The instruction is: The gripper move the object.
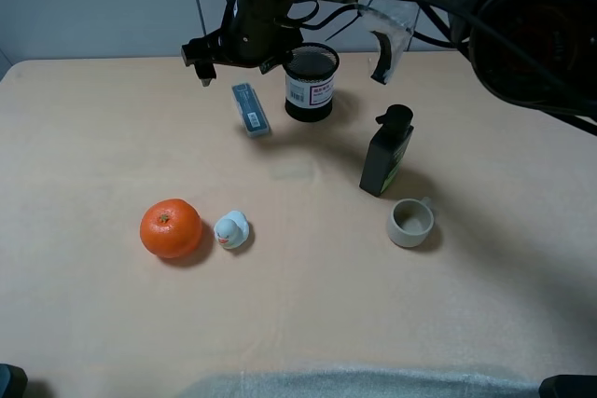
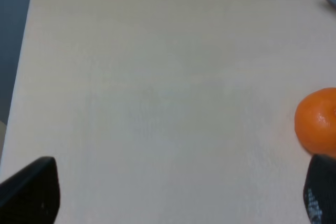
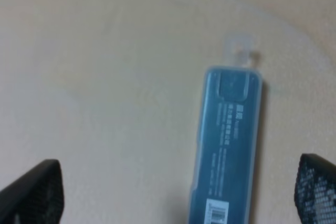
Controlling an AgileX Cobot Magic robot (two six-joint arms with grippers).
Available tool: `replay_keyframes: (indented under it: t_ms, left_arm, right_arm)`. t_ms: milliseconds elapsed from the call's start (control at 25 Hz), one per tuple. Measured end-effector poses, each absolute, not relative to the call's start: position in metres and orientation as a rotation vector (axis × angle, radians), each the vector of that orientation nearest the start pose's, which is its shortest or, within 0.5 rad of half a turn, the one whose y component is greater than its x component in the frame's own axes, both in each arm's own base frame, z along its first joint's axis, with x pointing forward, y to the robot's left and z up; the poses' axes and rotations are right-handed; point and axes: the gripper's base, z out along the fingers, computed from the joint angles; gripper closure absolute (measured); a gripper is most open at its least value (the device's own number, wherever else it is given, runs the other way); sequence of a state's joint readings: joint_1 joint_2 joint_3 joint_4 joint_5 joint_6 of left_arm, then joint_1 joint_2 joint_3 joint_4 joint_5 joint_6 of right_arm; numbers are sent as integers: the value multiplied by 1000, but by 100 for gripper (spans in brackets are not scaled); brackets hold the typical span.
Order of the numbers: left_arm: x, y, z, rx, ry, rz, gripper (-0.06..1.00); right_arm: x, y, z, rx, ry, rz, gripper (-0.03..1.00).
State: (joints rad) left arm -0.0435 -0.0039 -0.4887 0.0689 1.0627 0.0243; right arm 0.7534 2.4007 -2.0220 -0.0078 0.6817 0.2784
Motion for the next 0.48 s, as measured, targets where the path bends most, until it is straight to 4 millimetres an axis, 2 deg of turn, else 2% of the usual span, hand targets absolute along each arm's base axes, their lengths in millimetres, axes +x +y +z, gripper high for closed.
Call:
replay_keyframes:
  t_ms: [480]
  left_arm:
    - [-4, 6, 274, 67, 2051, 71, 3]
  right_arm:
    - [377, 355, 199, -646, 2548, 385, 31]
